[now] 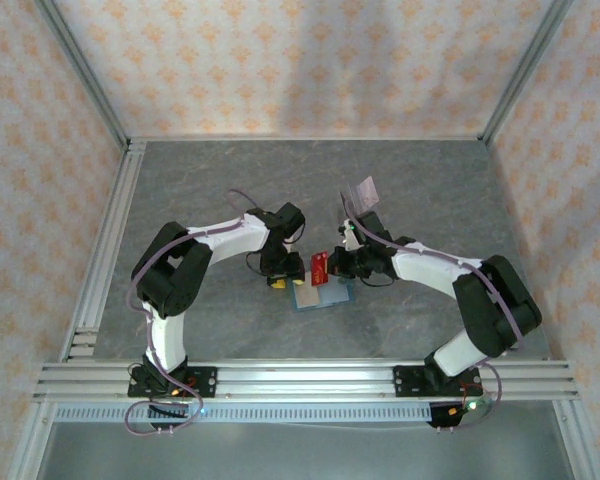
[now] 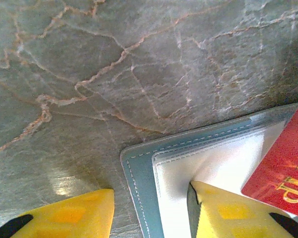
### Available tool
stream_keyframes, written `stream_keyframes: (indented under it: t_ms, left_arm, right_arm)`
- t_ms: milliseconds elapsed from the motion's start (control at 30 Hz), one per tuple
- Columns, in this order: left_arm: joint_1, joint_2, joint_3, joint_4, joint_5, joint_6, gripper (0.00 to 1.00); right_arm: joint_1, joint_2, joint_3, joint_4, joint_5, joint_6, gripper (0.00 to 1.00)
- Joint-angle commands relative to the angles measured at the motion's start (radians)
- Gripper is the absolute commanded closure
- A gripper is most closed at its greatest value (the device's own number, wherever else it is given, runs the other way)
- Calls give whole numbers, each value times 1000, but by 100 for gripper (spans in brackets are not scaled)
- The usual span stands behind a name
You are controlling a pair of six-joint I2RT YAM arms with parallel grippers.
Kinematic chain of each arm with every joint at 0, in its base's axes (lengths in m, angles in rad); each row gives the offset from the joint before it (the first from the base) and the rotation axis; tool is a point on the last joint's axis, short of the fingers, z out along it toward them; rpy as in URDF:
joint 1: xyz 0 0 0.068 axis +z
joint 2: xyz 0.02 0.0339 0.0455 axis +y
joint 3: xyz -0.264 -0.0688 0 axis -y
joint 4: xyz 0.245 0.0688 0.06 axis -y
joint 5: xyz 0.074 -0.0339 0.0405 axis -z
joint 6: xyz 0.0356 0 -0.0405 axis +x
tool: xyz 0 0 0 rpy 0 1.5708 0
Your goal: Put the credit cards into the card holder
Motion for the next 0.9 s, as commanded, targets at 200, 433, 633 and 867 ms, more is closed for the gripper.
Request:
stream_keyframes:
  t_ms: [200, 433, 633, 867]
  left_arm:
    - [-6, 30, -32, -50, -50, 0, 56]
    - [-6, 31, -34, -48, -48, -1, 57]
    - [-6, 33, -36, -43, -49, -6, 57]
    - [-6, 31, -35, -46, -49, -4, 57]
  right_arm:
    - [-13, -37, -10, -31, 9, -39, 100]
    - [-13, -26, -16, -24, -13, -36, 100]
    - [-14, -23, -30, -14, -21, -33, 100]
    - [-13, -10, -44, 5, -43, -27, 100]
